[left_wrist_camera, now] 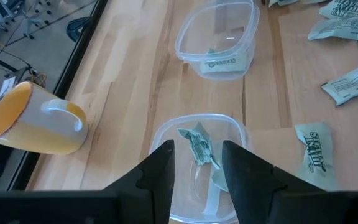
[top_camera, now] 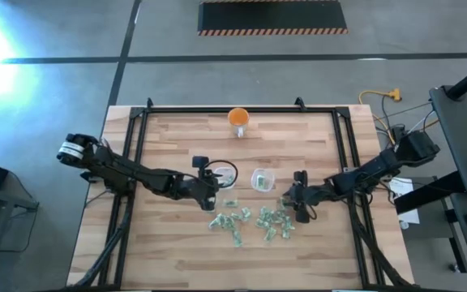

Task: Pick and place Stevia / Truvia into bins
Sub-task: Put the green stevia packet into the right transparent container

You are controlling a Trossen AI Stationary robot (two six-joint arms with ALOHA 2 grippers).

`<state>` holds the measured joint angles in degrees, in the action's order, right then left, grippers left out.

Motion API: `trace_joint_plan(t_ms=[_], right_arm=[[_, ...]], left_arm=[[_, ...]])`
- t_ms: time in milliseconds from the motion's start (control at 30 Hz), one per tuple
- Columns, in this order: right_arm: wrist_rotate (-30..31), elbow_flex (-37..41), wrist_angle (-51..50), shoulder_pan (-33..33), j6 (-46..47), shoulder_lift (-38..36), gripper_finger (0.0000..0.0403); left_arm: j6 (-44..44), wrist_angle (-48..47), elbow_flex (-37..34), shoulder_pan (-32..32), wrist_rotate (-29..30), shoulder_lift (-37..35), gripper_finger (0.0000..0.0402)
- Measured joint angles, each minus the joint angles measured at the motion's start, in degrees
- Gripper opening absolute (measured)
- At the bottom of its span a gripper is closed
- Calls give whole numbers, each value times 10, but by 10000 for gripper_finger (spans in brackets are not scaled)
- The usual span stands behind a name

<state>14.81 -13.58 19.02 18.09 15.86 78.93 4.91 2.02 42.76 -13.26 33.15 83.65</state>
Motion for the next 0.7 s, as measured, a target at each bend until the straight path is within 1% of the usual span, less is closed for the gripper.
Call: trace_joint_plan(t_ms=[100,167,433,533,700], right_arm=[[-1,1,-2,0,-12,-4,132],[-1,1,-4,0,-19,-8,114],[-3,1,-9,0,-55,-23,19],[-2,1,-9,0,-62,-35,10],[2,-3,-8,0,-93,-62,9]], left_arm=[[0,0,0,0,0,-2,118],[0,0,0,0,0,-2,118],[0,0,0,0,0,-2,118],[0,0,0,0,0,-2,118],[0,0,0,0,0,-2,118]])
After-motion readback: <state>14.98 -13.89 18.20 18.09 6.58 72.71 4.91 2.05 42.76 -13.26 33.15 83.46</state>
